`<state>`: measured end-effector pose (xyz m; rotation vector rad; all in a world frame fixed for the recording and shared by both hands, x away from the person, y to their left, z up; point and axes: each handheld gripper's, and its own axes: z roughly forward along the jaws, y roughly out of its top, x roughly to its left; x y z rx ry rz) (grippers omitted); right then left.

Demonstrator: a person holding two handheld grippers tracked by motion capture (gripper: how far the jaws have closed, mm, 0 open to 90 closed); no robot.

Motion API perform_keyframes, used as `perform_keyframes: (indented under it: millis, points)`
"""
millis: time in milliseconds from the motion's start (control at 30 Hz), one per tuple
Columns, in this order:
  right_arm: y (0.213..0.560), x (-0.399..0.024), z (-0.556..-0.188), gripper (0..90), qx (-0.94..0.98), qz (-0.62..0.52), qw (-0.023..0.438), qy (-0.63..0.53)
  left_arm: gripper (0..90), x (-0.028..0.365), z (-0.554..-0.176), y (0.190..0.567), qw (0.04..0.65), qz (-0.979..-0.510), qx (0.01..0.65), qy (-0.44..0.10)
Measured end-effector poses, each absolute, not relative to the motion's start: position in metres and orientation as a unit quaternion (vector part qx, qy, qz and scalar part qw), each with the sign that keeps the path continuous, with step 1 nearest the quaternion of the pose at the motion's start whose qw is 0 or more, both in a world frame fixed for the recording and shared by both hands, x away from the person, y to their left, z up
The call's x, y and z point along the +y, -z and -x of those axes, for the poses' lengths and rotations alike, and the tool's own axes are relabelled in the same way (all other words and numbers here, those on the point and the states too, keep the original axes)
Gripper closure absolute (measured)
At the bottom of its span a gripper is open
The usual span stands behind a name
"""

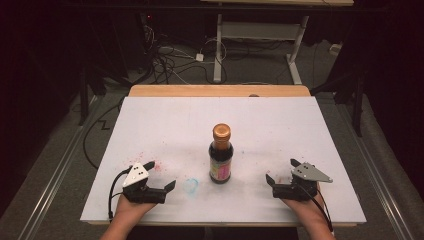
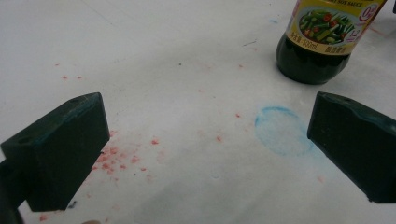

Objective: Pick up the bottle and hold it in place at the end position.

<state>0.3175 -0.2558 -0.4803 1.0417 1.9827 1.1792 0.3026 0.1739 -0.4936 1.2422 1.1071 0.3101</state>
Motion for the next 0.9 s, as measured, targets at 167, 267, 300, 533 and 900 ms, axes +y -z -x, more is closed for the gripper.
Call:
perform_keyframes:
  millis: [167,267,300,533,900]
  points:
    - [0.4802,-0.2556,-0.3161,0.4,0.747,-0.388,0.306,-0.445,0.0,0.1738,-0.3028,0.4937,0.662,-0.55,0.49,-0.138]
    - [0.4801,-0.2556,-0.3154,0.4,0.747,-0.388,0.305,-0.445,0.0,0.1731,-0.3026,0.494,0.661,-0.553,0.489,-0.139]
    - [0.4801,-0.2554,-0.3152,0.4,0.747,-0.388,0.306,-0.445,0.0,0.1727,-0.3022,0.4941,0.66,-0.556,0.486,-0.139]
    - [0.4795,-0.2554,-0.3159,0.5,0.749,-0.388,0.304,-0.444,0.0,0.1732,-0.3016,0.4937,0.663,-0.554,0.485,-0.136]
    - [0.4726,-0.2569,-0.3141,0.5,0.742,-0.39,0.308,-0.449,0.0,0.1687,-0.2983,0.4877,0.671,-0.553,0.477,-0.127]
